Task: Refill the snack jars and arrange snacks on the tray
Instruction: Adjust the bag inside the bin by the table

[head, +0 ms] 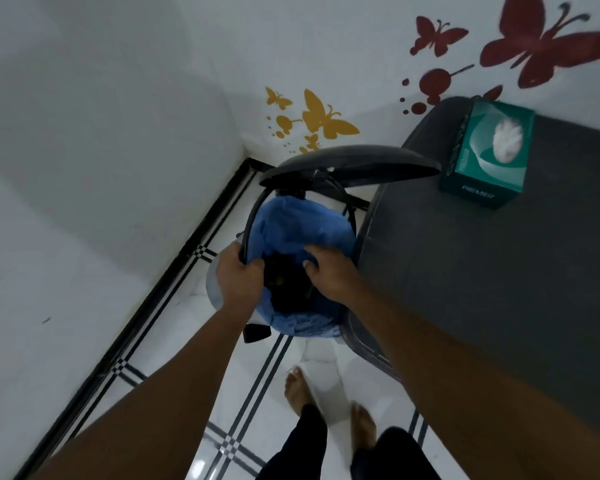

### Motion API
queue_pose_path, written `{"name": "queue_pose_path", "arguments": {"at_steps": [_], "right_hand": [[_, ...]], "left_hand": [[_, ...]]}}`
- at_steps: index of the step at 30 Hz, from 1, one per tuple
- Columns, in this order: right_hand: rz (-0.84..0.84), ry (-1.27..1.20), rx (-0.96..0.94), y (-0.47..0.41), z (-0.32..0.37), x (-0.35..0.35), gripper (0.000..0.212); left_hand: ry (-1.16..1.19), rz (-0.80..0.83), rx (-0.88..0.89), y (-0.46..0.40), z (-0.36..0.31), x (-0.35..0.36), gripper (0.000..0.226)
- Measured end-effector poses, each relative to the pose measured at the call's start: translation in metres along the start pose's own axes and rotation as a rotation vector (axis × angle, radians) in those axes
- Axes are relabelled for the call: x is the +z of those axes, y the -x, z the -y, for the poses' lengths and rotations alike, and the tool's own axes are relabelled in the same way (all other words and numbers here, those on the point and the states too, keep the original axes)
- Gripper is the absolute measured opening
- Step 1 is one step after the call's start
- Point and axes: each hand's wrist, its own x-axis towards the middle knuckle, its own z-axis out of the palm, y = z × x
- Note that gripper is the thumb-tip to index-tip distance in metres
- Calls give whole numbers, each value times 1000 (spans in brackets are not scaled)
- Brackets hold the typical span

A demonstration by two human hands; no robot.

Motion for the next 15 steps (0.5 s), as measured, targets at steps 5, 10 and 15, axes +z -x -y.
{"name": "queue_pose_path", "arguments": {"at_steps": [5,10,15], "right_hand": [[91,-78,-45,31,8,5,43],[160,-40,-39,92,22,-1,59],[237,43,-96,166,46,-6,49]], "left_hand": [[-68,-92,-10,41,10,-31,21],[-13,-230,-46,117,14,-68,20],[90,-344,-66,196,13,-115,31]]}}
